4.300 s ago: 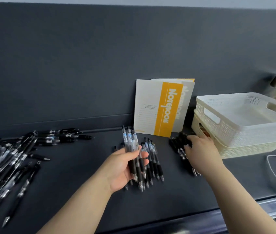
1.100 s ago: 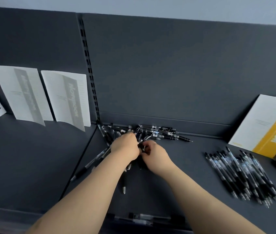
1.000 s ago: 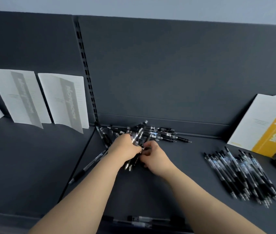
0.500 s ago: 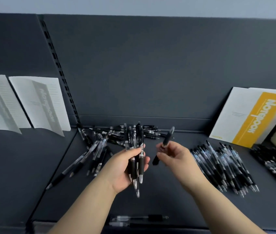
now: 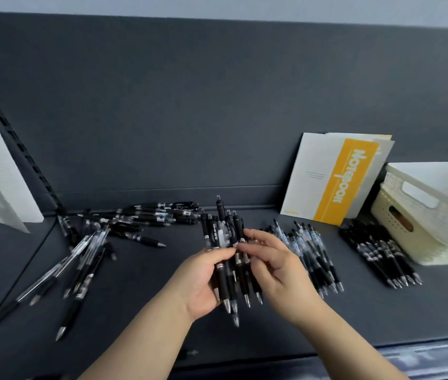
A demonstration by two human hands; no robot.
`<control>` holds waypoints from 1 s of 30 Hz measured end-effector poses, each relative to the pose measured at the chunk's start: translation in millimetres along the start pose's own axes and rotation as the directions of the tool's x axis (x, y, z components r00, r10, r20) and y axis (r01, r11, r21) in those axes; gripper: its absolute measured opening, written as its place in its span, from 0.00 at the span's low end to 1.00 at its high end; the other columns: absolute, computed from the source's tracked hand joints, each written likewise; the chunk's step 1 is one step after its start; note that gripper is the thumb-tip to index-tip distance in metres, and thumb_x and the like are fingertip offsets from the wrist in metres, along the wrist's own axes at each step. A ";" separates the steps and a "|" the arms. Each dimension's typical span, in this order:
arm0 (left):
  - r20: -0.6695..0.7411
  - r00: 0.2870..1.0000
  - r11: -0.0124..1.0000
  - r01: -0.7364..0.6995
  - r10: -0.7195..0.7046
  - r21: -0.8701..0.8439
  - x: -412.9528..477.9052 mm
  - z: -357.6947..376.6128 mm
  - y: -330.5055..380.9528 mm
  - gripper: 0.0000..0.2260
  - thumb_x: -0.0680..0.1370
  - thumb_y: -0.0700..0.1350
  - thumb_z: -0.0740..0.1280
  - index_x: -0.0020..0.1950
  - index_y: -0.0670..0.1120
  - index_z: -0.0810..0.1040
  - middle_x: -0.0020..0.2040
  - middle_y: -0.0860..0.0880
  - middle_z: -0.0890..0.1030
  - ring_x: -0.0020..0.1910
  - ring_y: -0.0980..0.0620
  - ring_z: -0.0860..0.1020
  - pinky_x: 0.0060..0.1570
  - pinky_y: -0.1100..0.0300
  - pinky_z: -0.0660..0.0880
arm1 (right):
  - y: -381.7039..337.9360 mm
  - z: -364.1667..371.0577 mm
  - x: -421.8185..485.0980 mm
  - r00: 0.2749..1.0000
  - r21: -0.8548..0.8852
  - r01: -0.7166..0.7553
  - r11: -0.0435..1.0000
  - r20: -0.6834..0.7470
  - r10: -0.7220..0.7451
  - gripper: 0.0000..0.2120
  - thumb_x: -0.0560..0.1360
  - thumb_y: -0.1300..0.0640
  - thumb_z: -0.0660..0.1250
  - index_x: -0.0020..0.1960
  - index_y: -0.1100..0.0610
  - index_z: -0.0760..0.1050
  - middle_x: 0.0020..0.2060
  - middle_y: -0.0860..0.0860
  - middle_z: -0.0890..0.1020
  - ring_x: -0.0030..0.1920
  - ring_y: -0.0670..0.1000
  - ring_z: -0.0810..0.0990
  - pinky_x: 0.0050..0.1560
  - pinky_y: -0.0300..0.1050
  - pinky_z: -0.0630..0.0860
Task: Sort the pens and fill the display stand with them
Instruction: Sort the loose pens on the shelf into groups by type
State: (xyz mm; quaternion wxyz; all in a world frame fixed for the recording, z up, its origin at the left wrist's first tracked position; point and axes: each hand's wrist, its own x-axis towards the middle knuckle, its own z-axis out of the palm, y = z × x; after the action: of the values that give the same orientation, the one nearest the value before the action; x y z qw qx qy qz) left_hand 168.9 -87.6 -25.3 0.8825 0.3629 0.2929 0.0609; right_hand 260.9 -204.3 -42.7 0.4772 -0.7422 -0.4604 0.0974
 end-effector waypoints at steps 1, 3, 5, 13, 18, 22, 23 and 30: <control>0.000 1.000 1.000 0.004 -0.004 0.009 1.3 6.1 -2.6 0.10 0.78 0.38 0.62 0.56 0.38 0.79 0.43 0.39 0.83 0.38 0.43 0.83 0.35 0.50 0.81 | 1.3 -4.3 -2.2 0.999 0.015 -0.032 0.999 -0.028 0.032 0.12 0.74 0.60 0.63 0.54 0.50 0.80 0.60 0.38 0.72 0.58 0.33 0.73 0.57 0.24 0.66; -0.011 1.000 0.999 0.005 -0.005 0.035 4.1 18.1 -8.5 0.09 0.78 0.38 0.63 0.55 0.38 0.79 0.41 0.40 0.83 0.37 0.43 0.83 0.35 0.49 0.81 | 4.8 -10.8 -4.9 0.990 0.058 -0.096 0.994 -0.094 0.101 0.15 0.74 0.64 0.67 0.54 0.45 0.77 0.59 0.38 0.73 0.55 0.32 0.75 0.53 0.24 0.69; -0.010 1.000 0.997 -0.005 0.006 0.077 8.1 29.3 -14.9 0.08 0.78 0.38 0.63 0.54 0.39 0.79 0.40 0.40 0.83 0.36 0.42 0.83 0.34 0.50 0.80 | 9.7 -17.3 -5.5 0.967 0.197 -0.190 0.962 -0.129 0.218 0.21 0.74 0.67 0.66 0.57 0.43 0.72 0.56 0.41 0.76 0.50 0.34 0.78 0.48 0.27 0.73; -0.012 0.995 0.941 -0.093 0.102 0.325 32.7 67.8 -45.3 0.10 0.78 0.37 0.63 0.57 0.44 0.78 0.43 0.43 0.84 0.39 0.46 0.81 0.34 0.53 0.77 | 39.9 -44.2 -0.8 0.868 0.486 -0.419 0.767 -0.032 0.495 0.24 0.76 0.62 0.64 0.70 0.51 0.66 0.58 0.47 0.79 0.54 0.45 0.81 0.57 0.44 0.77; 0.002 0.996 0.946 -0.083 0.087 0.312 40.3 89.3 -50.0 0.09 0.77 0.35 0.63 0.57 0.41 0.77 0.43 0.43 0.84 0.40 0.46 0.83 0.36 0.50 0.80 | 54.8 -65.1 3.3 0.825 0.539 -0.381 0.751 -0.168 0.540 0.24 0.74 0.62 0.66 0.69 0.51 0.67 0.57 0.47 0.79 0.54 0.46 0.80 0.61 0.50 0.75; 0.036 0.998 0.911 -0.062 0.052 0.407 46.6 101.0 -54.7 0.10 0.77 0.34 0.63 0.57 0.41 0.75 0.40 0.44 0.83 0.37 0.46 0.81 0.36 0.51 0.79 | 59.7 -90.0 9.1 0.839 0.512 -0.347 0.786 -0.205 0.504 0.24 0.76 0.61 0.65 0.70 0.47 0.64 0.49 0.44 0.75 0.49 0.42 0.77 0.56 0.38 0.71; 0.038 0.998 0.893 -0.066 0.055 0.446 48.8 103.6 -55.9 0.10 0.77 0.34 0.63 0.57 0.41 0.75 0.39 0.45 0.84 0.36 0.47 0.81 0.35 0.52 0.79 | 62.6 -91.9 9.5 0.850 0.492 -0.354 0.795 -0.185 0.493 0.25 0.77 0.61 0.64 0.70 0.47 0.63 0.46 0.44 0.74 0.47 0.43 0.76 0.54 0.38 0.71; 0.052 0.999 0.833 -0.031 0.002 0.552 59.5 119.1 -57.9 0.10 0.77 0.33 0.62 0.57 0.42 0.75 0.44 0.42 0.84 0.37 0.46 0.82 0.31 0.56 0.76 | 79.9 -111.2 8.0 0.878 0.488 -0.412 0.769 -0.014 0.479 0.31 0.75 0.64 0.63 0.74 0.47 0.58 0.54 0.55 0.78 0.53 0.50 0.78 0.61 0.51 0.73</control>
State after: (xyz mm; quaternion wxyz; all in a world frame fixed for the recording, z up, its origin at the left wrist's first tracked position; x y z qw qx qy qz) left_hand 278.5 -182.8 -25.2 0.7465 0.6061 0.2731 -0.0275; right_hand 377.5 -276.6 -45.6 0.6363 -0.6966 -0.1990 0.2652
